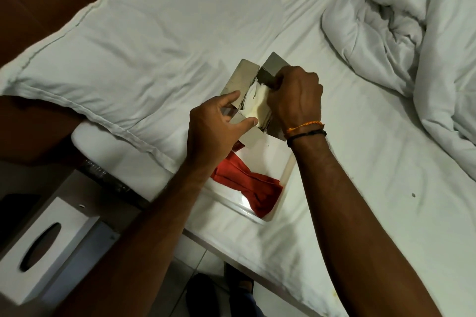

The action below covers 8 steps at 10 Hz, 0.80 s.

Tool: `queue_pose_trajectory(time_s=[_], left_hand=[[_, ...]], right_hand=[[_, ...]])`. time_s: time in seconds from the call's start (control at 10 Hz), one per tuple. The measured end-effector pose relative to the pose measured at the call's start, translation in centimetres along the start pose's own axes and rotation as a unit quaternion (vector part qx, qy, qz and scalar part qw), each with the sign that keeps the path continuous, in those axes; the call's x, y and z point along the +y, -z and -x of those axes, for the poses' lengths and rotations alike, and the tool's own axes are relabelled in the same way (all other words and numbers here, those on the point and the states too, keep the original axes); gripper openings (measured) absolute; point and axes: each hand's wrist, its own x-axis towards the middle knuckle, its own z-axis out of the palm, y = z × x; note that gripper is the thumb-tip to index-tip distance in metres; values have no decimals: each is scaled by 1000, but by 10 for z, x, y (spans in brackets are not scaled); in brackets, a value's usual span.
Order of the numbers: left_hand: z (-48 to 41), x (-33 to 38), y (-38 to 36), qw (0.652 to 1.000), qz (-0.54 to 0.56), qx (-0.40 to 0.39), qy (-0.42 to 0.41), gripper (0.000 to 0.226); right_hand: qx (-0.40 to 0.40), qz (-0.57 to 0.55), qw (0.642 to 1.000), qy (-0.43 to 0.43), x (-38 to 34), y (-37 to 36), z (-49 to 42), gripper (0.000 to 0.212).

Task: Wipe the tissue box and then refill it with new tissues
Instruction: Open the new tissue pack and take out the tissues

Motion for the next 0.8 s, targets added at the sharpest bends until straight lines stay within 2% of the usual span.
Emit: queue_pose_trajectory(time_s=[0.1,0.3,0.4,0.6,0.7,0.8], left_hand=[[4,10,4,1000,5,-7,16,65],[13,9,-7,1000,5,-16,7,64],[14,7,-8,1000,8,-21,9,64],[16,9,-7,999,31,-33,29,64],[15,10,-6,999,29,-32,30,66],[15,12,-5,999,25,-36,28,68]], right_hand=[[-32,18,999,-15,-3,3,3,14],[-96,70,992,-35,-11,2,7,23],[-100,54,992,-48,-14,4,11,24],[-151,-99,975,-130,-26,6,19,47],[-112,-133,974,-145,-27,7,25,42],[-87,-80,984,-136,-27,13,29,35]])
